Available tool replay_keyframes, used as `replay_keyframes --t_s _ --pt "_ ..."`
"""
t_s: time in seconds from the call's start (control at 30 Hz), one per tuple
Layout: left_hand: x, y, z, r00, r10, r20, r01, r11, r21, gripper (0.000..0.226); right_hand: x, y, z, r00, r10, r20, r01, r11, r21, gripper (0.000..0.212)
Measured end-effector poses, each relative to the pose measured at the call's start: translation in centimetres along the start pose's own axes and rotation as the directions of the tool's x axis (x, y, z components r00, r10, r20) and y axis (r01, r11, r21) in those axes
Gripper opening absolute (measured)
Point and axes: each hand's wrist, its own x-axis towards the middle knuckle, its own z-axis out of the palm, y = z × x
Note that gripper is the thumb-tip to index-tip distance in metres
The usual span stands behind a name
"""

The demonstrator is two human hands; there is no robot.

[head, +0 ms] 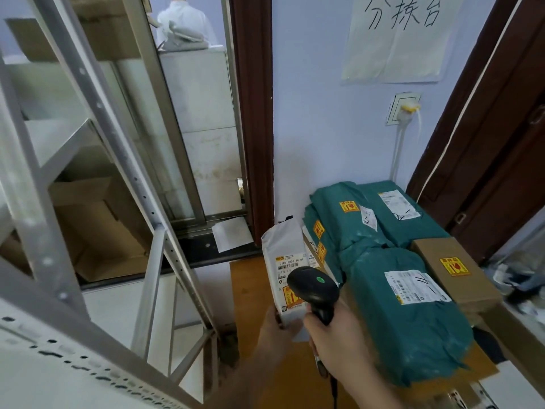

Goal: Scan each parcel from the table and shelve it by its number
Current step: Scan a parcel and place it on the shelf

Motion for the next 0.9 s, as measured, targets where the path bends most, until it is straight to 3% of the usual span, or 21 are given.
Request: replay_keyframes --t_s 0.37,0.53,0.63,0.8,0.9 --pt "-3.4 0.7 -2.3 0.998 0.062 0.028 -0.061 0.997 -0.045 0.048 -2.3 -0.2 -1.1 0.996 -0.086 -0.013 0.085 0.994 -0.072 0.012" --pt "-8.4 0.8 -3.2 0.989 0.149 -0.02 -0.151 0.983 -0.106 0.044 -4.5 1.2 -2.4 0.974 -0.191 0.123 0.208 0.967 -0.145 0.015" --pt "-12.8 -0.6 -3.3 0.981 0.179 -0.072 -0.189 0.968 -0.164 0.041 -6.9 1.6 -3.0 0.938 -0.28 0.206 0.302 0.95 -0.084 0.011" --pt "-21.0 -4.2 -4.6 0.947 0.233 -0.22 -0.278 0.94 -0.199 0.067 -12.0 1.7 -2.7 0.861 -0.37 0.349 0.401 0.916 -0.017 0.008" --pt "-25.9 -6.0 -6.2 0.909 0.245 -0.338 -0.324 0.925 -0.201 0.061 -14.7 1.5 -1.0 0.803 -0.384 0.455 0.42 0.907 0.024 0.008"
